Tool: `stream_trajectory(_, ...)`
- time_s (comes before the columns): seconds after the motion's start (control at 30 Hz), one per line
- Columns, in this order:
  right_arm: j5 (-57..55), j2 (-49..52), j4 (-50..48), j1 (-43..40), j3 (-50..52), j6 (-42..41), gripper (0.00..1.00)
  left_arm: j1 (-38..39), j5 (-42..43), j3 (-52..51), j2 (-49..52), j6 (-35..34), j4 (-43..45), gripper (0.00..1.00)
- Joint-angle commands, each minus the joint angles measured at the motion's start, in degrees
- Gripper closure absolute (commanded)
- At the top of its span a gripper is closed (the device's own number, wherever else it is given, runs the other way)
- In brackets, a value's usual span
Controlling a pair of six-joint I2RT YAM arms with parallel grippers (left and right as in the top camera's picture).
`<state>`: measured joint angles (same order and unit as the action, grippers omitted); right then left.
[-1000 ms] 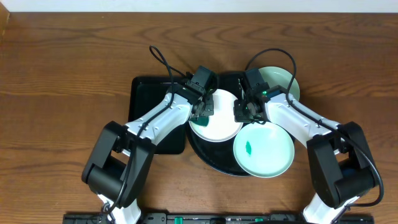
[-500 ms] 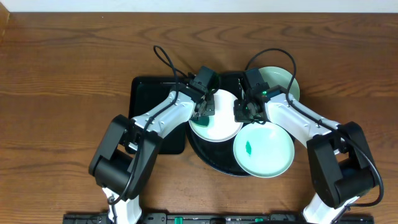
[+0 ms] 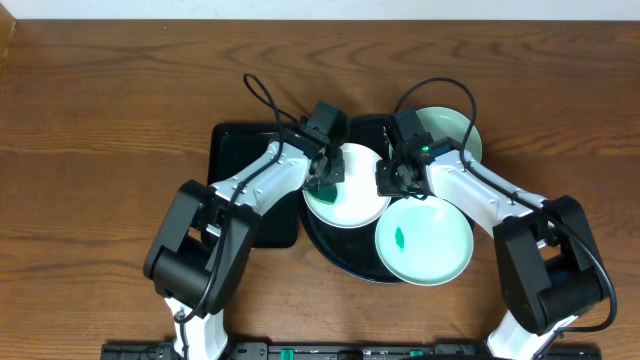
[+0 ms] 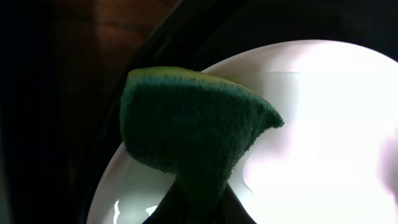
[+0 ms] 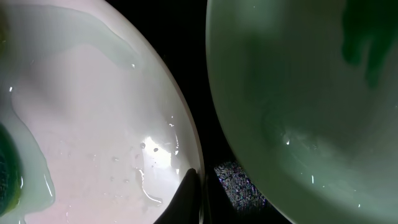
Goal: Clean dirty plates on tray and stack at the side
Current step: 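Lower the sponge onto the white plate and wipe its surface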
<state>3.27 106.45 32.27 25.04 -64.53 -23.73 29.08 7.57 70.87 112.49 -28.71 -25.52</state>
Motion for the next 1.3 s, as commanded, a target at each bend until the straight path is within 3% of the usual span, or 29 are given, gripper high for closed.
stream_trajectory(0.0, 1.7, -0.2, -0.4, 0.6, 0.6, -0.2, 0.99, 1.5, 12.5, -2.4, 5.9, -0.5, -0.4, 0.92)
stream_trajectory(0.43, 4.3, -0.2, -0.8, 0.6, 0.6, 1.1, 0.99, 1.5, 24.2, -2.2, 5.8, -1.2, 1.1, 0.92)
stream_trajectory(0.77, 4.3, -0.2, -0.8, 0.6, 0.6, 1.1, 0.99, 1.5, 25.0, 1.0, 2.8, -2.3, 1.0, 0.92)
stream_trajectory(0.93, 4.3, -0.2, -0.8, 0.6, 0.6, 1.1, 0.99, 1.5, 23.4, 1.3, -1.5, -2.3, 1.5, 0.92)
stream_trajectory(1.27, 4.3, -0.2, -0.8, 0.6, 0.6, 1.1, 0.99, 1.5, 11.7, 1.3, -8.9, -2.0, -0.1, 0.92)
